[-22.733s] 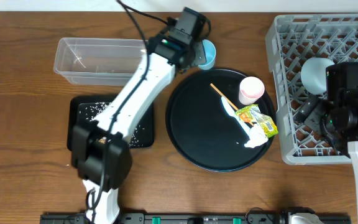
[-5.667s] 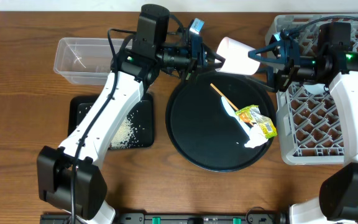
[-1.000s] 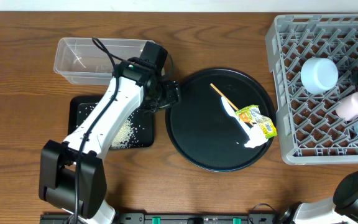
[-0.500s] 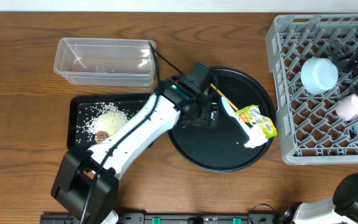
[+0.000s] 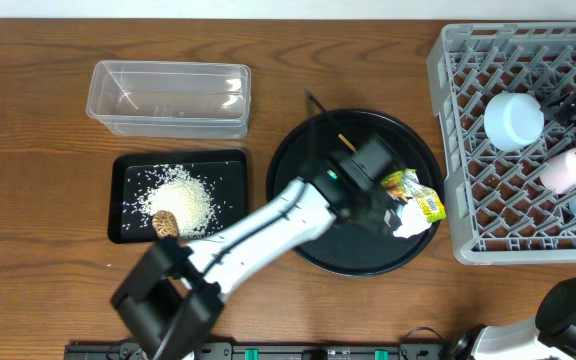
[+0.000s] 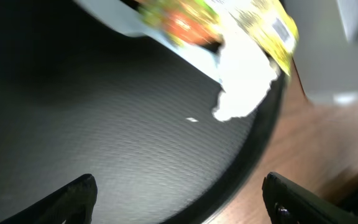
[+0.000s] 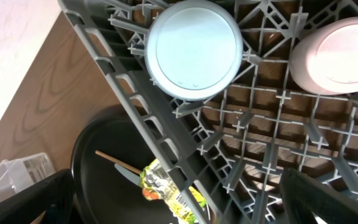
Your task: Sort waste into correct bins and load items into the dishwasher rack
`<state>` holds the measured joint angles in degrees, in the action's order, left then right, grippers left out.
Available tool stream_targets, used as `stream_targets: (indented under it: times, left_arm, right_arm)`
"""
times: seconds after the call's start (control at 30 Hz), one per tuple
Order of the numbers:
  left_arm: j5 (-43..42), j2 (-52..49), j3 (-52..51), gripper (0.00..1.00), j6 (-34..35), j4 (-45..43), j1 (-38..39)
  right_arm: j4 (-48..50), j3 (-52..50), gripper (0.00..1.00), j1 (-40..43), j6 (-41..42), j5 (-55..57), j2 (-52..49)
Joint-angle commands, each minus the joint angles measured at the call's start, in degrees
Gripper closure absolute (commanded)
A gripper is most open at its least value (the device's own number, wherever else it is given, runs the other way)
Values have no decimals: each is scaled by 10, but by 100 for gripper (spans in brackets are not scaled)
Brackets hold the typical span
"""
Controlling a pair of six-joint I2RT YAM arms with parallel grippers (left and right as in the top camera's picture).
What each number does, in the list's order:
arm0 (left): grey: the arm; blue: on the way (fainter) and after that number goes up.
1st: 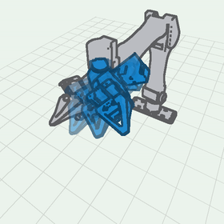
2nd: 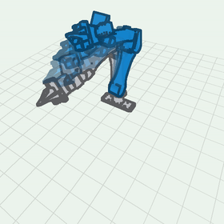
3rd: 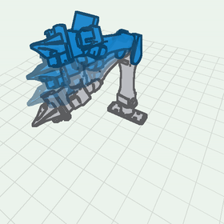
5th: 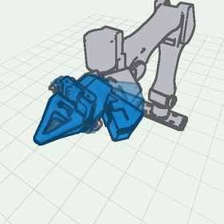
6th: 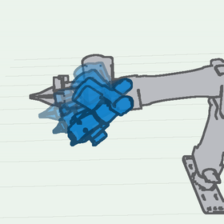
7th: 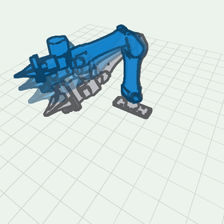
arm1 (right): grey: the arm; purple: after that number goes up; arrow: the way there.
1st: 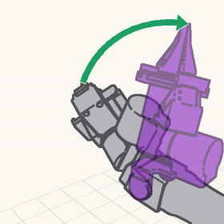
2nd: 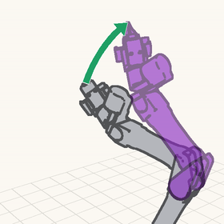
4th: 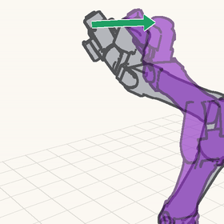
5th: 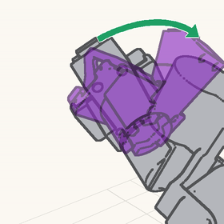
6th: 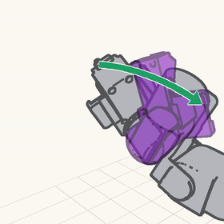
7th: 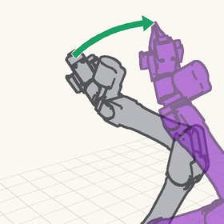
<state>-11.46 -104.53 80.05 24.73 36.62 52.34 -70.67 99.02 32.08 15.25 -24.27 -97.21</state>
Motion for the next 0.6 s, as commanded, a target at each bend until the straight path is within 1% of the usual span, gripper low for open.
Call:
stream_targets:
  times: [0.0, 0.13, 0.57]
  left_arm:
    - [28, -17, -1, 14, -23, -17, 42]
    - [38, -37, -1, 14, -22, -55, 63]
    - [41, -105, -1, 15, -22, -187, 65]
  right_arm:
    - [0, 9, 1, 2, -10, 10, 10]
    - [0, 9, 1, 2, -9, 9, 10]
    - [0, 9, 1, 2, -9, 9, 10]
